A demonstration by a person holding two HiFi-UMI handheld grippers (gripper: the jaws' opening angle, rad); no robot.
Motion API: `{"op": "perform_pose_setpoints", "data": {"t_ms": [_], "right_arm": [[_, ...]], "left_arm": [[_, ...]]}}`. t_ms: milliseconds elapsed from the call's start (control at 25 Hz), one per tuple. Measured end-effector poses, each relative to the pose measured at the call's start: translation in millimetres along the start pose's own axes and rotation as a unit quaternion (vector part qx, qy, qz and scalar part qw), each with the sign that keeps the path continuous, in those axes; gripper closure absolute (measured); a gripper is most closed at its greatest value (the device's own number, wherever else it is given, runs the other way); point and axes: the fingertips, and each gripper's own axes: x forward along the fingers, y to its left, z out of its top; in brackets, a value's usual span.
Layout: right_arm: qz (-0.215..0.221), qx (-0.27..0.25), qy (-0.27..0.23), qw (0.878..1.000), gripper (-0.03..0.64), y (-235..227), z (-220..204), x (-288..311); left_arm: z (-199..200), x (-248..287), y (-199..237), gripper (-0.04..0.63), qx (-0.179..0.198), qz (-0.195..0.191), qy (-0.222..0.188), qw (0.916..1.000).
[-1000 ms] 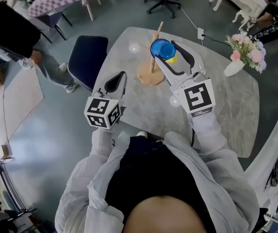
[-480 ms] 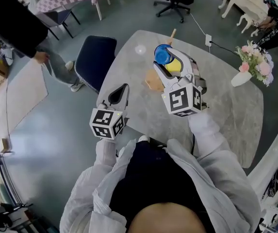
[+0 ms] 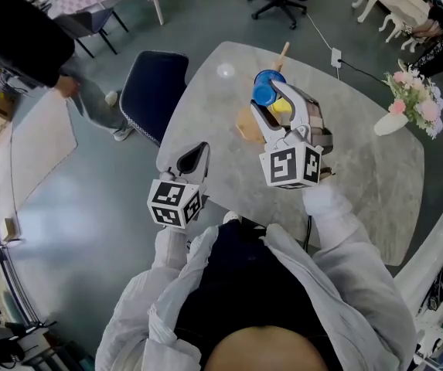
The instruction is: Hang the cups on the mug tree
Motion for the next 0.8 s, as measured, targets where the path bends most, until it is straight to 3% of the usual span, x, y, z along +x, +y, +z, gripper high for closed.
{"op": "perform_pose_setpoints", "data": {"t_ms": [320,480,560,680,800], "right_arm": [[-0.01,0.04,0.004,0.999,0.273,5,-2,-9],[-0.011,0.096,-0.001,0.995,0.252,8,-2,-30],[-0.007,0.147,-0.002,0.989,0.239,8,-7,-48],[0.007,0.269,-0.015,0.963,0.238,3,-20,-74],[0.008,0.404,-0.04,0.914,0.238,-10,-36,-105]], "left_arm": [[-3,8,-4,0.593,0.01,-0.04,0.001,0.9992],[-7,12,-10,0.594,0.012,-0.066,0.001,0.9977],[-9,17,-20,0.593,0.014,-0.083,0.001,0.9964],[-7,24,-33,0.594,0.012,-0.1,-0.004,0.9949],[-2,29,-49,0.594,0.012,-0.115,-0.011,0.9933]]}}
